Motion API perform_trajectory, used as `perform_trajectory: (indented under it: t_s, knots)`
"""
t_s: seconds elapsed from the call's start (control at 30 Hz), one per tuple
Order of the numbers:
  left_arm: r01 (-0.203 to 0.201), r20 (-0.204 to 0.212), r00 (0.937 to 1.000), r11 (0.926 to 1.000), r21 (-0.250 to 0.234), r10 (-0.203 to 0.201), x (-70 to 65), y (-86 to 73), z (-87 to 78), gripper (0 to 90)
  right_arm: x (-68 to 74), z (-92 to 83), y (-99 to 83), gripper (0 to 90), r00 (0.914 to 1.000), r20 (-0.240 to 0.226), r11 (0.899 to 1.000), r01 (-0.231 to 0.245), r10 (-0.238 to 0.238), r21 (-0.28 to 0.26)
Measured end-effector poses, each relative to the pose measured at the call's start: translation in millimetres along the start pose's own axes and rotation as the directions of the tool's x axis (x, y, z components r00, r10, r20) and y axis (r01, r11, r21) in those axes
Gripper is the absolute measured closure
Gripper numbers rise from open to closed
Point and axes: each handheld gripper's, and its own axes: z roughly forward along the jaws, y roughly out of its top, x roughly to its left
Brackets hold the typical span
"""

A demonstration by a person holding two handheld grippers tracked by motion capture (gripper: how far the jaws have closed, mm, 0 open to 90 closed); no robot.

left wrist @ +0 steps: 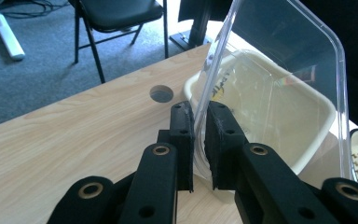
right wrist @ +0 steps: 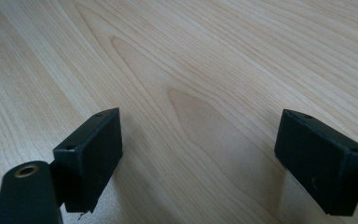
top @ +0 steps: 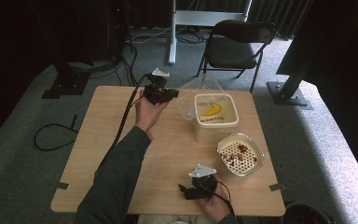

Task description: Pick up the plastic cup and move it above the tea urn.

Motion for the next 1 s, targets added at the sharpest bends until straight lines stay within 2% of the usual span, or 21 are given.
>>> perform_trajectory:
  t_s: [0.17,0.23,0.3,0.37,0.5,0.57,0.7,0.87,0.93,1.0]
  knots:
    - [0.018,0.047,0.9987,0.9998,0.007,-0.018,1.4,-1.4,9.9,78.8,0.0,0.0,0.0,14.4,1.0,0.0,1.0,0.0,0.0,0.0]
    - [0.024,0.073,0.9971,0.9997,-0.005,-0.023,1.1,-1.9,11.5,70.2,0.0,0.0,0.0,14.4,1.0,0.0,1.0,0.0,0.0,0.0]
    - [0.014,0.09,0.9959,0.9995,-0.027,-0.012,-1.8,-1.7,11.7,61.0,0.0,0.0,0.0,14.4,1.0,0.0,1.0,0.001,-0.001,0.0]
    - [0.014,0.111,0.9937,0.9993,-0.036,-0.01,-3.5,-1.2,13.3,56.7,0.0,0.0,0.0,14.4,1.0,0.0,1.0,0.0,0.0,0.0]
    - [0.022,0.149,0.9886,0.9993,-0.031,-0.017,-4.9,-1.3,20.3,56.2,0.0,0.0,0.0,14.4,1.0,0.0,1.0,0.001,-0.001,0.0]
    - [0.015,0.139,0.9903,0.9994,-0.03,-0.01,-6.8,-1.7,23.3,59.9,0.0,-0.1,-0.1,14.4,1.0,0.001,1.0,0.001,-0.001,0.0]
    - [0.003,0.127,0.992,0.9989,-0.048,0.003,-9.9,-1.7,25.2,60.8,0.1,-0.3,-0.2,14.4,1.0,0.001,1.0,0.0,0.0,0.001]
    - [-0.01,0.154,0.9878,0.9973,-0.072,0.021,-8.6,-1.6,23.3,63.5,0.1,-0.3,-0.2,14.4,1.0,0.001,1.0,0.0,0.0,0.001]
    - [-0.006,0.154,0.9879,0.997,-0.077,0.018,-7.5,-1.6,22.8,60.6,0.1,-0.3,-0.2,14.4,1.0,0.001,1.0,0.0,0.0,0.001]
    - [0.003,0.142,0.9898,0.9962,-0.087,0.009,-7.1,-1.5,22.3,49.8,0.2,-0.3,-0.2,14.4,1.0,-0.001,1.0,0.0,0.0,0.001]
